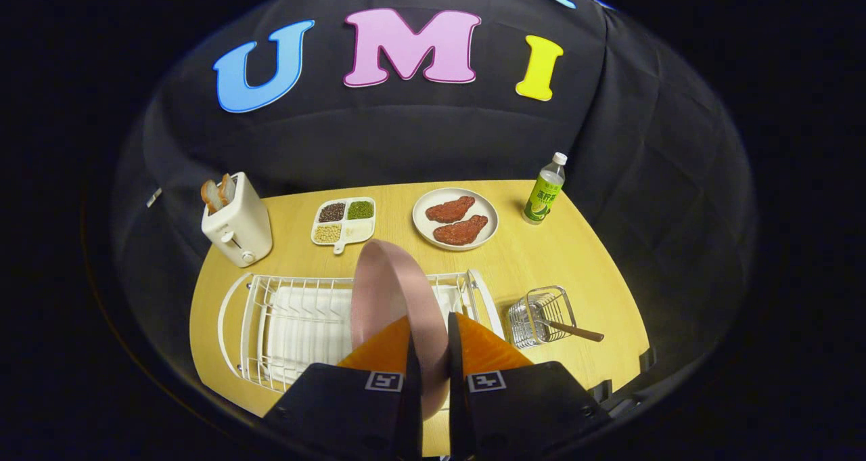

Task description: Take the plate from the dish rack, then take the spoon from the basket and place it into the plate.

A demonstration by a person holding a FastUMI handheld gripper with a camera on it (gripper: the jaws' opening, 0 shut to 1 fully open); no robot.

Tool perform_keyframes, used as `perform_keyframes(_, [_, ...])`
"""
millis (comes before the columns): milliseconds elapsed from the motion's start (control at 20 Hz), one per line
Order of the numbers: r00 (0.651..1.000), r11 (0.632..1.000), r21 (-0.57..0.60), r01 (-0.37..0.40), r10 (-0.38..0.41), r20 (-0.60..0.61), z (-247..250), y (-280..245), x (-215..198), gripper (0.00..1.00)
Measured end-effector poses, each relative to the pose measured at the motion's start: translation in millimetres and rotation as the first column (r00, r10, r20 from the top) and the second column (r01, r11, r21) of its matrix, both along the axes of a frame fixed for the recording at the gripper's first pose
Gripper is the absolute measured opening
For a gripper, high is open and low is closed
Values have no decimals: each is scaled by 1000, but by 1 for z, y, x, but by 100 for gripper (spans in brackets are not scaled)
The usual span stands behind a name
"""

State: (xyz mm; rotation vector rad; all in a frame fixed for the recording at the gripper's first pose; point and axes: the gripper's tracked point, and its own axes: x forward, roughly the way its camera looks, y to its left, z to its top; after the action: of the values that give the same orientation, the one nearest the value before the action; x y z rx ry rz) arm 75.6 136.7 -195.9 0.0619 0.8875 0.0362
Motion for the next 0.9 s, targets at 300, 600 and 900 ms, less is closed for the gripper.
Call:
perform_keyframes(300, [998,974,227,5,8,-56,8,-16,-63,20])
perform_keyframes(600, [986,916,401,28,42,-164,-11,-16,-139,20])
perform_keyframes(900, [958,880,473,54,87,-272,-63,-24,-199,20])
